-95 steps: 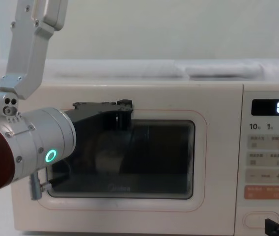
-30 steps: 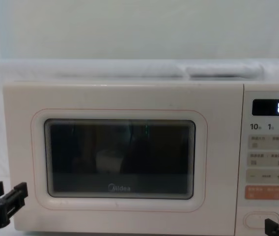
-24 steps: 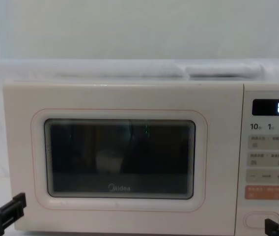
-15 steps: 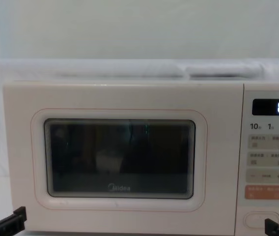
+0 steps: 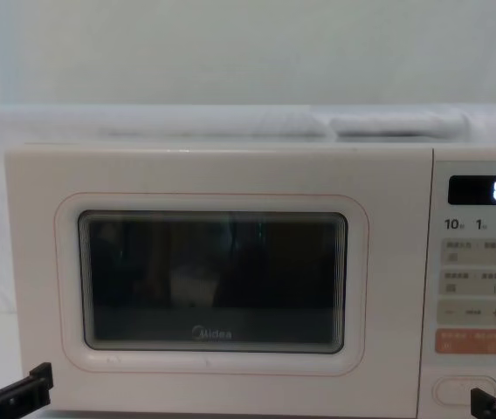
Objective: Press the button to open the microwave door with one hand; close the microwave door with the other hand.
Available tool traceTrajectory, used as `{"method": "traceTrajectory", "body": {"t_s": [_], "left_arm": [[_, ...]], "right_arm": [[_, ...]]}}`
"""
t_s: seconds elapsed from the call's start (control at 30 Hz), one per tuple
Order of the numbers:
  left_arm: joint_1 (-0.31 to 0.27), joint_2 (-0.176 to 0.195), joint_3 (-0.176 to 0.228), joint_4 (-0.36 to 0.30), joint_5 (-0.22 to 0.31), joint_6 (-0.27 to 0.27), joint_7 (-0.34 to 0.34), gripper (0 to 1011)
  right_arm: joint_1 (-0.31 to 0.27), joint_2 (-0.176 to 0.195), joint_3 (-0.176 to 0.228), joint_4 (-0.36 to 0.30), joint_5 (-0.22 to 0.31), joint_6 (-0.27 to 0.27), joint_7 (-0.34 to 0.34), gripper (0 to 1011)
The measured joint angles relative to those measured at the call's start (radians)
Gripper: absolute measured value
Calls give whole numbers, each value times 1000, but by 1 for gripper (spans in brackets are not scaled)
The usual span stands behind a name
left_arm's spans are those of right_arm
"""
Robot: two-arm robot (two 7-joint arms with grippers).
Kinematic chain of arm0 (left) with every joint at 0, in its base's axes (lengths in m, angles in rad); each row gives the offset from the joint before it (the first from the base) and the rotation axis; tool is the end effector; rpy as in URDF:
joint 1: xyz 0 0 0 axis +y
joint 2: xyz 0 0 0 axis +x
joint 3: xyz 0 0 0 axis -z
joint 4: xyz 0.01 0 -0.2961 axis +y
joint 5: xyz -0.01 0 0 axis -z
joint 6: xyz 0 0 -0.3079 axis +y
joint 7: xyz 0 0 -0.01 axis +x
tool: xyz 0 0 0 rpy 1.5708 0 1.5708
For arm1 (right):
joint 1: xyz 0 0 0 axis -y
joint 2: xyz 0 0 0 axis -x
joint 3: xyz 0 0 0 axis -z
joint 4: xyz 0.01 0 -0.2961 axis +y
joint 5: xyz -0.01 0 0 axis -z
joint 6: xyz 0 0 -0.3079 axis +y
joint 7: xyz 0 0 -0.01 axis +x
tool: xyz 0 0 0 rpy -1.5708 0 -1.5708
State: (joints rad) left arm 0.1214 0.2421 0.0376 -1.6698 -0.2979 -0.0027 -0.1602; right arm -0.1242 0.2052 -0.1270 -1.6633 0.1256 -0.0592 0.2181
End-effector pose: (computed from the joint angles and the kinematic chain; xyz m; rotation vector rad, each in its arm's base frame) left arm 0.2920 0.0539 -0.3072 -0.0272 0.0703 1.3511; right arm 0.2877 -0.0157 -0.3168 -0.0465 -0.0446 -1.2057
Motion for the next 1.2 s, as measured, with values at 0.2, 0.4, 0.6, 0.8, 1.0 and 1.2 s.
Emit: {"method": "traceTrajectory", "body": {"t_s": [0.2,0.4,0.6,0.8,1.0,1.2], "left_arm": [[0,0,0,-1,0,0,0,1001],[1,1,1,-2,-1,0,0,1001],[1,1,1,-3,-1,0,-1,1001],[1,1,1,-4,-2,0,-1,1001],[1,1,1,-4,-2,0,-1,1001],[1,1,1,-4,-2,0,-1,1001]], "right_arm": [[0,0,0,0,0,0,0,1002],[0,0,0,0,0,0,0,1002],[0,0,0,0,0,0,0,1002],[0,0,0,0,0,0,0,1002],[0,0,0,0,0,0,0,1002],[0,0,0,0,0,0,0,1002]]}}
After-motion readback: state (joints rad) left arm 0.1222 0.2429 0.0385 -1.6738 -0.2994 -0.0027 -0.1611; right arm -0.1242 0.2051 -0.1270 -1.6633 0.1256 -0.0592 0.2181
